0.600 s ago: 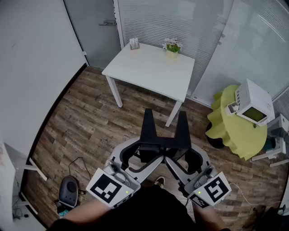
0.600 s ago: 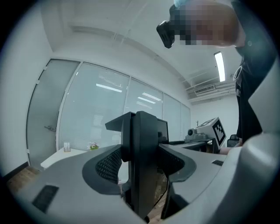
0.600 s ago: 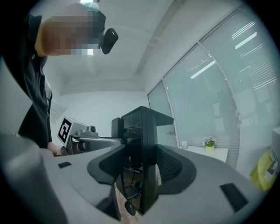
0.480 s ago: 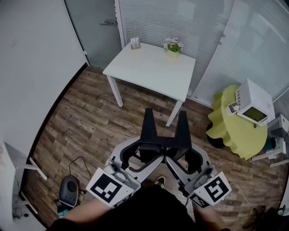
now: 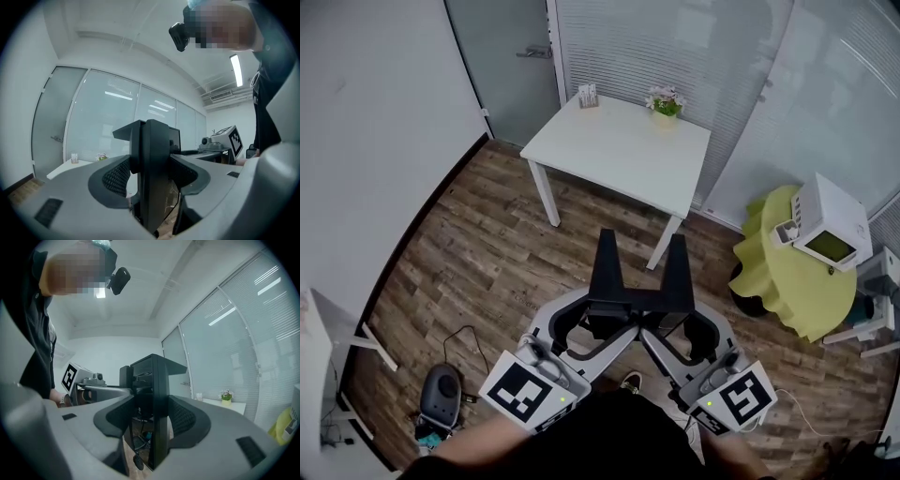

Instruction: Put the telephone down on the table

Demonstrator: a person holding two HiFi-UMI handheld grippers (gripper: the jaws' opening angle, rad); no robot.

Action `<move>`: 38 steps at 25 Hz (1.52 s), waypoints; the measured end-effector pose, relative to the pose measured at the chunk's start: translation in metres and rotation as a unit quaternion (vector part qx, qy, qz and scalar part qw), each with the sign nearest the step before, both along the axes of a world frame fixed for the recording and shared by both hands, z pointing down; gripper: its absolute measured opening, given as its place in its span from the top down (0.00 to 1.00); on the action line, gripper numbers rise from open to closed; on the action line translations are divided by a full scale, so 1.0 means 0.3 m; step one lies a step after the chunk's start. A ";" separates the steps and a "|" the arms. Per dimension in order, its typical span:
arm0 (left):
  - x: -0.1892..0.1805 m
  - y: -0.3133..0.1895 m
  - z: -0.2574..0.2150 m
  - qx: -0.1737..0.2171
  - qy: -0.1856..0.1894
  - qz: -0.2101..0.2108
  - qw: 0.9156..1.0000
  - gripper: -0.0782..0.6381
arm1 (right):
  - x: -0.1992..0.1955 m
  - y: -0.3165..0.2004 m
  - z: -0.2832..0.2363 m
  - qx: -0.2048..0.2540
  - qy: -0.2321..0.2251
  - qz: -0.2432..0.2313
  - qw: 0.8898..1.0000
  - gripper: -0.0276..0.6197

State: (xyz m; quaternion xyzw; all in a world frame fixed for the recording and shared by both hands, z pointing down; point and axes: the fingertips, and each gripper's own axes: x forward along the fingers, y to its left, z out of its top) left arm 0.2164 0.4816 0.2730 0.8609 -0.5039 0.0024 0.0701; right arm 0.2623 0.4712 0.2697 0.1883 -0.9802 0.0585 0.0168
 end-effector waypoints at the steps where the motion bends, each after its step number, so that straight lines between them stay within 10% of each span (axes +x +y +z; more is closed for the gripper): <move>1: 0.006 -0.002 0.000 0.000 0.000 -0.004 1.000 0.52 | 0.007 -0.002 0.000 0.000 -0.001 -0.002 1.000 0.59; 22: 0.157 -0.078 0.003 -0.001 -0.015 -0.049 0.999 0.52 | 0.150 -0.097 0.003 -0.004 -0.016 -0.052 0.999 0.59; 38: -0.123 -0.332 0.018 0.008 0.008 -0.031 0.999 0.52 | -0.126 -0.342 0.017 -0.002 0.006 -0.029 1.000 0.59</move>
